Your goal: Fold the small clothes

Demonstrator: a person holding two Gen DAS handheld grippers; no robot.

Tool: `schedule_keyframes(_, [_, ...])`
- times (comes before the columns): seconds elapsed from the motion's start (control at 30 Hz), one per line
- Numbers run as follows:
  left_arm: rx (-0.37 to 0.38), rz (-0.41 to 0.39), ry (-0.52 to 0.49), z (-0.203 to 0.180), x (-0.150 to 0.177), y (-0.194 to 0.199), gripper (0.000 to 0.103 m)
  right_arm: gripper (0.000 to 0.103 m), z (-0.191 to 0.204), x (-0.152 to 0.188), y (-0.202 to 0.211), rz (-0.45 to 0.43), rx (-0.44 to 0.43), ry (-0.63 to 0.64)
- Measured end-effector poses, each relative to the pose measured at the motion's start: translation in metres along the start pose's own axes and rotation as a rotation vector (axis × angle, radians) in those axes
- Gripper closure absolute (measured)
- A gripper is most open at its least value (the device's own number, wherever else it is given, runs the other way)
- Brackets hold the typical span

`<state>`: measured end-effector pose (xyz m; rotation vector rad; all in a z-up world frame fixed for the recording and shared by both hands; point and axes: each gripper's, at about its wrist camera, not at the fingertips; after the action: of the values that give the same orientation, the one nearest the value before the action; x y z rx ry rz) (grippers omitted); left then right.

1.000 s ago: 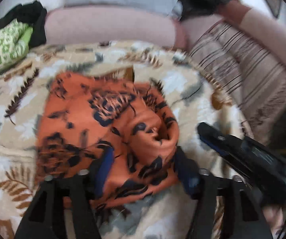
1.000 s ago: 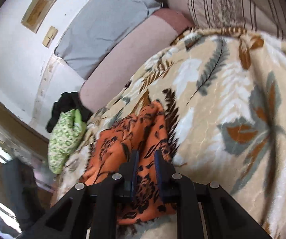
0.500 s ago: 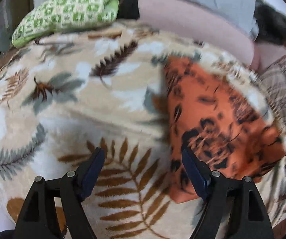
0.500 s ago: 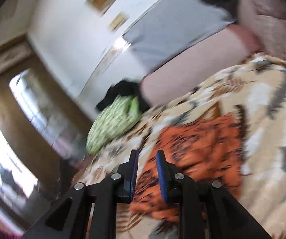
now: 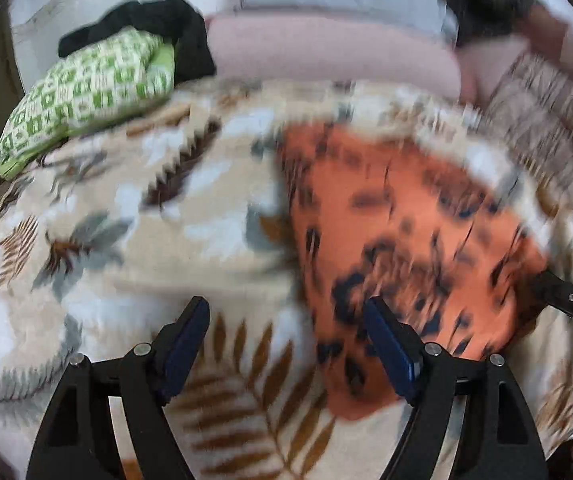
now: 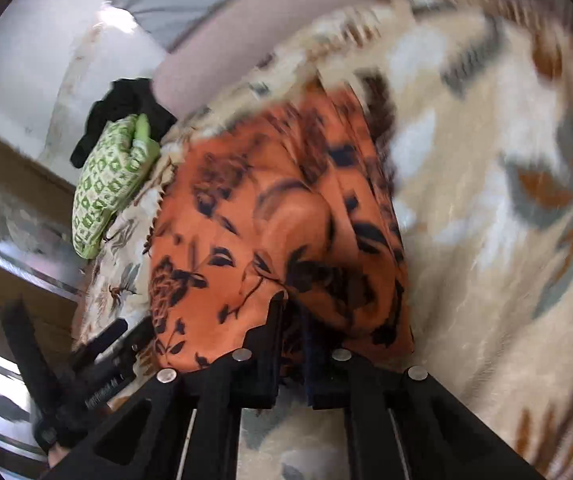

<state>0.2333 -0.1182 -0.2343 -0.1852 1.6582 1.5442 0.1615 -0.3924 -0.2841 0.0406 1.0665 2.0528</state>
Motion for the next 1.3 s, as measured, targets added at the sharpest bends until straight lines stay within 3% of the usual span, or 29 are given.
schedule_keyframes(0.07, [-0.004,-0.055,0.029,0.009,-0.013,0.0,0.023,0.089,0.021,-0.004,0.022,-0.097,-0.063,0.071])
schedule_keyframes(0.17, [0.055,0.019,0.01,0.007,-0.024,-0.029,0.023,0.089,0.046,-0.02,0.026,-0.149,-0.131,0.092])
schedule_keyframes(0.23, [0.076,0.061,-0.013,0.0,-0.02,-0.049,0.023,0.089,0.061,-0.04,0.001,-0.099,-0.09,0.082])
schedule_keyframes(0.3, [0.081,0.055,-0.025,-0.005,-0.011,-0.058,0.022,0.088,0.061,-0.05,-0.025,-0.03,-0.037,0.073])
schedule_keyframes(0.37, [0.119,0.069,-0.013,-0.002,-0.012,-0.061,0.022,0.089,0.047,-0.057,-0.072,0.064,0.133,0.027])
schedule_keyframes(0.4, [0.136,0.07,-0.006,0.001,-0.011,-0.061,0.022,0.09,0.042,-0.056,-0.085,0.092,0.155,0.001])
schedule_keyframes(0.6, [0.184,0.069,0.006,0.01,-0.007,-0.064,0.019,0.09,0.065,-0.073,-0.07,0.011,0.126,0.012])
schedule_keyframes(0.73, [0.203,0.063,0.013,0.012,-0.006,-0.065,0.019,0.09,0.083,-0.106,-0.098,-0.017,0.227,0.046])
schedule_keyframes(0.8, [0.213,0.062,0.021,0.014,-0.006,-0.066,0.019,0.089,0.073,-0.119,-0.124,0.039,0.282,0.045])
schedule_keyframes(0.87, [0.215,0.062,0.026,0.015,-0.006,-0.067,0.018,0.089,0.056,-0.125,-0.145,0.11,0.275,-0.01])
schedule_keyframes(0.97, [0.207,0.062,0.023,0.014,-0.007,-0.066,0.018,0.09,0.057,-0.127,-0.133,0.096,0.256,-0.048])
schedule_keyframes(1.07, [0.195,0.054,0.015,0.013,-0.006,-0.064,0.018,0.089,0.064,-0.117,-0.104,0.022,0.263,0.005])
schedule_keyframes(1.3, [0.175,0.044,0.002,0.01,-0.004,-0.062,0.018,0.088,0.05,-0.055,-0.036,-0.073,0.314,0.127])
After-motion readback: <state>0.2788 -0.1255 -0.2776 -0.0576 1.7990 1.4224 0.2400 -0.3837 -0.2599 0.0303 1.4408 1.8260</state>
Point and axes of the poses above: each gripper's, at about its wrist camera, not at the fingertips, and y roughly against the way its jaws point, z to its left, x to its underside, and after that the axes turned 13 degrees about -y, right-handed
